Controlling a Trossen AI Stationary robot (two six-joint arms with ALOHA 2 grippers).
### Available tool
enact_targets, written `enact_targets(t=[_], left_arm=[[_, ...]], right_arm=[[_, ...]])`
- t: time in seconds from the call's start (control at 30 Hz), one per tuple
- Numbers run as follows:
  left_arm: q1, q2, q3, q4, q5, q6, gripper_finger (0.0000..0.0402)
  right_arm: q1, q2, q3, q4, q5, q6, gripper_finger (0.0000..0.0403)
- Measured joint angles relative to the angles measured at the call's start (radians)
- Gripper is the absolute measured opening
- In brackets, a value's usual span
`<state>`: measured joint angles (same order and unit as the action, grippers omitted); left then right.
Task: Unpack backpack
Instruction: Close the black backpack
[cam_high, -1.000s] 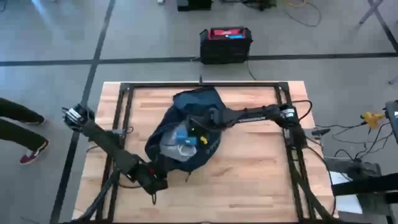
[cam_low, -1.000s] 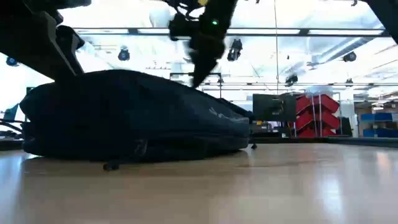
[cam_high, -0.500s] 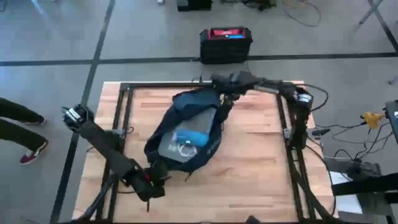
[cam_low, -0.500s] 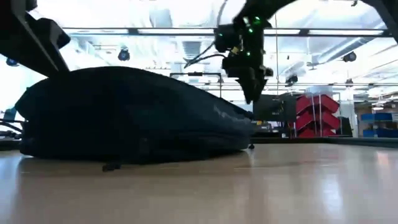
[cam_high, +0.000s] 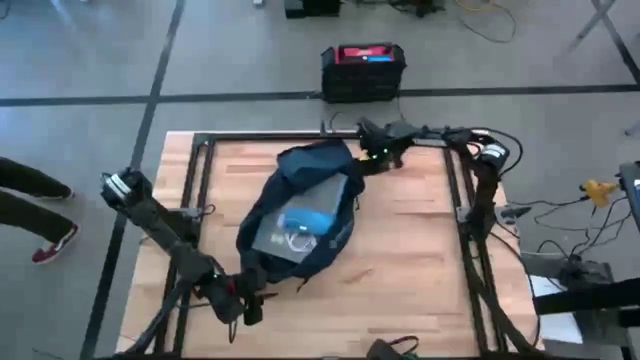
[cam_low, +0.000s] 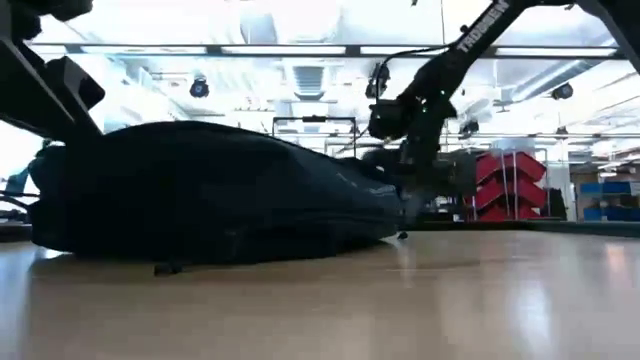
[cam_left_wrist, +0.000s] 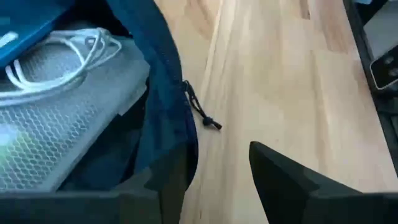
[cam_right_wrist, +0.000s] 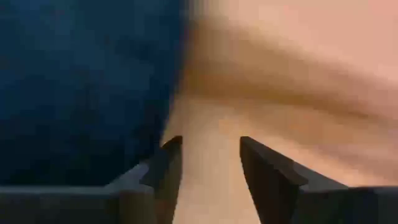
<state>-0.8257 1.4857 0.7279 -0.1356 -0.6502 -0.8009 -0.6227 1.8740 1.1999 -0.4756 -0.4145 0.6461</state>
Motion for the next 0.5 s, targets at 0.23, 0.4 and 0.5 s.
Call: enact_targets(t=[0.23,0.4,0.5], left_arm=[[0.0,0.0,0.01,0.0,-0.004,-0.012,0.0156],[0.01,0.0,0.003,-0.005,-0.018,-0.007,0.0156],[0.024,0.0,0.003,-0.005,-0.038,0.008,0.0156]], right_arm=[[0.116,-0.079,0.08,0.182,0.018,-0.174,0.0017],[0.336,-0.13,0.143,0.182,0.123,-0.517,0.0011],[0.49,-0.121,0.151,0.182,0.178,-0.645,0.001]])
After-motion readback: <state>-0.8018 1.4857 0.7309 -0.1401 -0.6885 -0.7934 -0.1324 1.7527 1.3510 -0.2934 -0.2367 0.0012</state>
